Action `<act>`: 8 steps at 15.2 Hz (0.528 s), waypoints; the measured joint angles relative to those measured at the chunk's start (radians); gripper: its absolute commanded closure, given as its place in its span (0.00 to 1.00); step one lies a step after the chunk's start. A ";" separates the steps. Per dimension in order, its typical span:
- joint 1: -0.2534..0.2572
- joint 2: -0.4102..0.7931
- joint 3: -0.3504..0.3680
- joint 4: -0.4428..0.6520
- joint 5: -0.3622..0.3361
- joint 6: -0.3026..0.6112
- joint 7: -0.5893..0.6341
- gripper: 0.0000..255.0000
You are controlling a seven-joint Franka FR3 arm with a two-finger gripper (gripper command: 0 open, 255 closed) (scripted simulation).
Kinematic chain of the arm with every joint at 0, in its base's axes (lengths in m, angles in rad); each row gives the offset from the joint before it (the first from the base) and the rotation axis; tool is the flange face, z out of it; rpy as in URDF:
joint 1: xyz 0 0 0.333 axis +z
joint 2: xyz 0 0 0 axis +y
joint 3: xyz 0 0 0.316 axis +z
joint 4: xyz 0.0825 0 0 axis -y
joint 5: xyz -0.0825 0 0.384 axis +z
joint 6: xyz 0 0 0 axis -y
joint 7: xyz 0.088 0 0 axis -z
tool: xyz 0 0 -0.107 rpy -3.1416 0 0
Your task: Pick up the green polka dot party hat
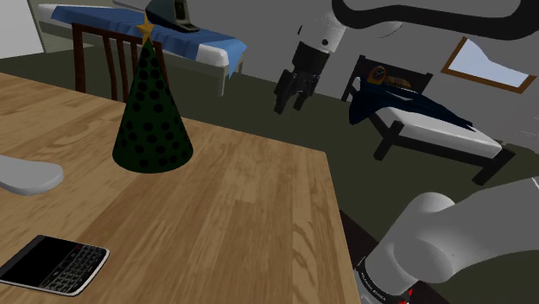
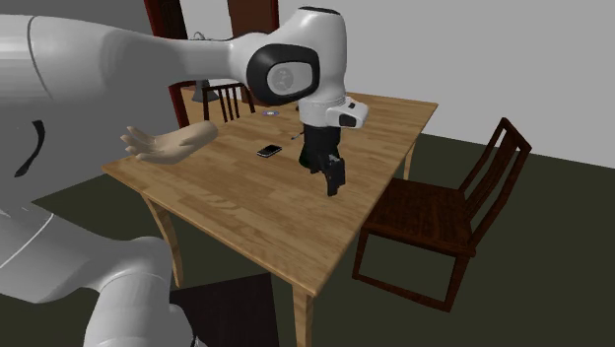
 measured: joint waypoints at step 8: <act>0.052 0.136 0.093 0.201 -0.016 0.067 0.008 0.00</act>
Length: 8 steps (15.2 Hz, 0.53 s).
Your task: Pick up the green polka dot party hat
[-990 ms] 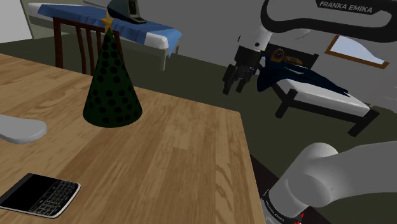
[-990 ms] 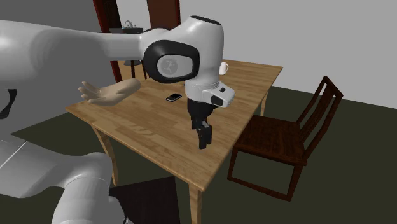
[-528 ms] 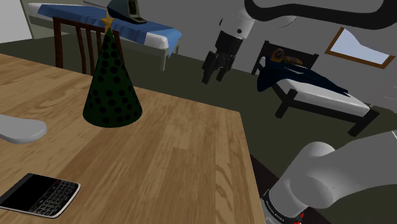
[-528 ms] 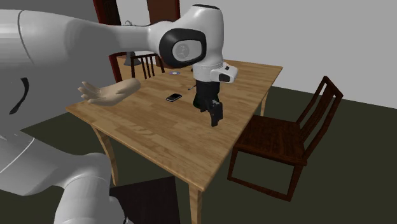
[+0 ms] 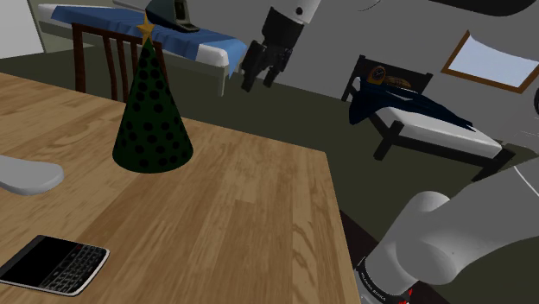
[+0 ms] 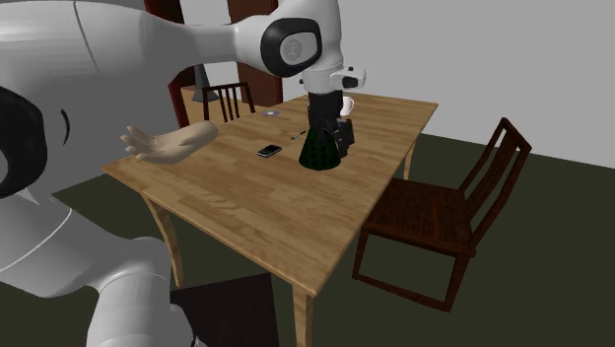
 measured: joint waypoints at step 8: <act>0.047 0.141 0.106 0.216 -0.064 0.050 0.027 0.00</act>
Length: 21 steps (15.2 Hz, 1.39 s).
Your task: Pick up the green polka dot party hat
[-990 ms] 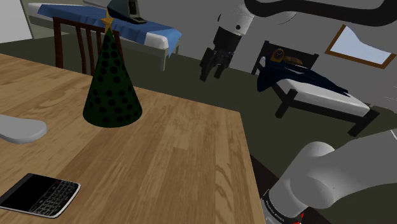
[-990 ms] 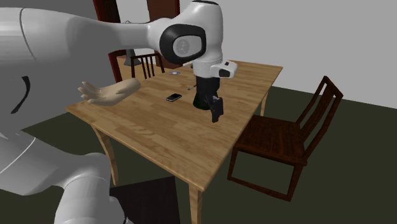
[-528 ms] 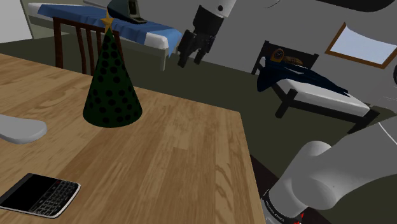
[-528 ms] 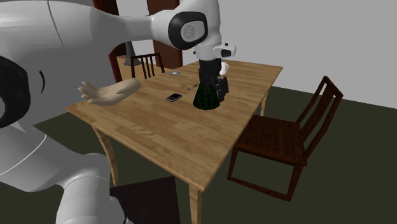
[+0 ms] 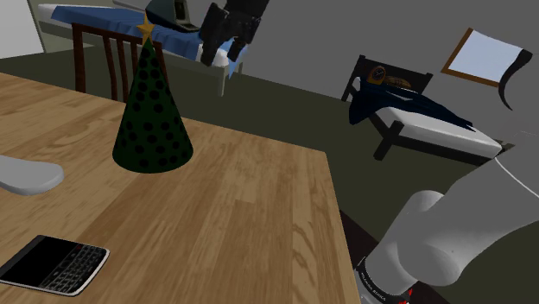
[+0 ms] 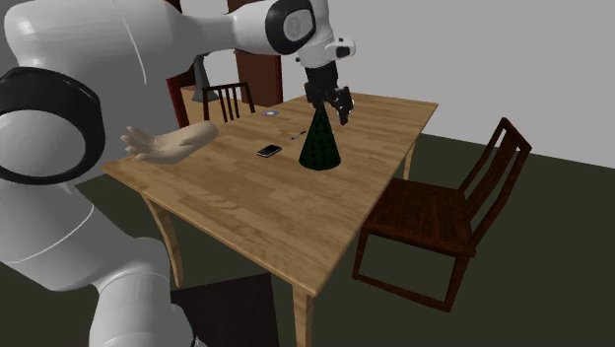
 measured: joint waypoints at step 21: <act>0.090 0.186 0.158 0.208 -0.185 0.123 0.062 1.00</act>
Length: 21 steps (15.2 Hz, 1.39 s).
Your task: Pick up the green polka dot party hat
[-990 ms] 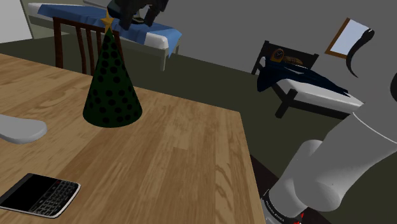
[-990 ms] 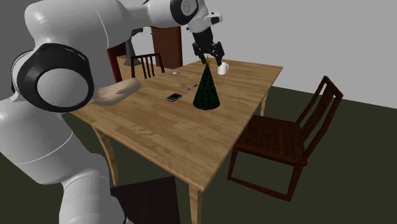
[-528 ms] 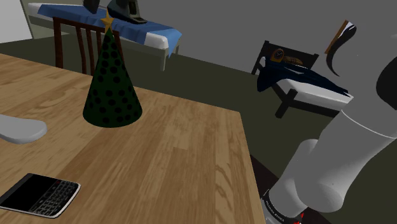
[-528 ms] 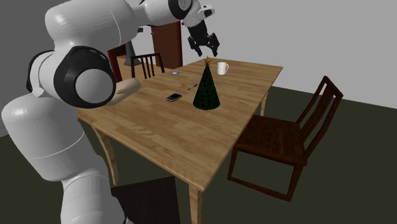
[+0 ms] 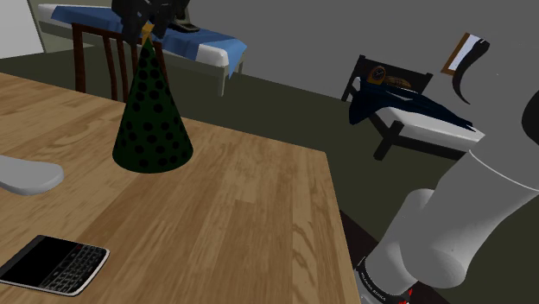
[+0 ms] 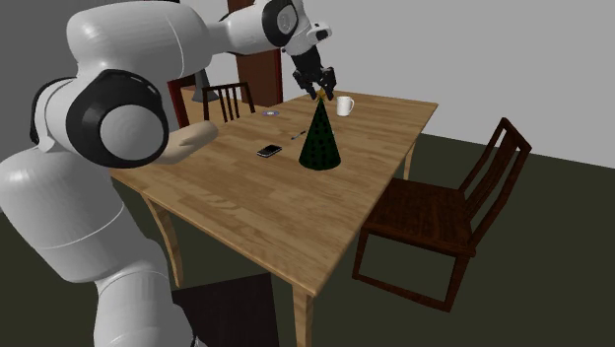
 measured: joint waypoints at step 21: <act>0.020 0.096 0.022 0.261 -0.050 -0.180 0.005 1.00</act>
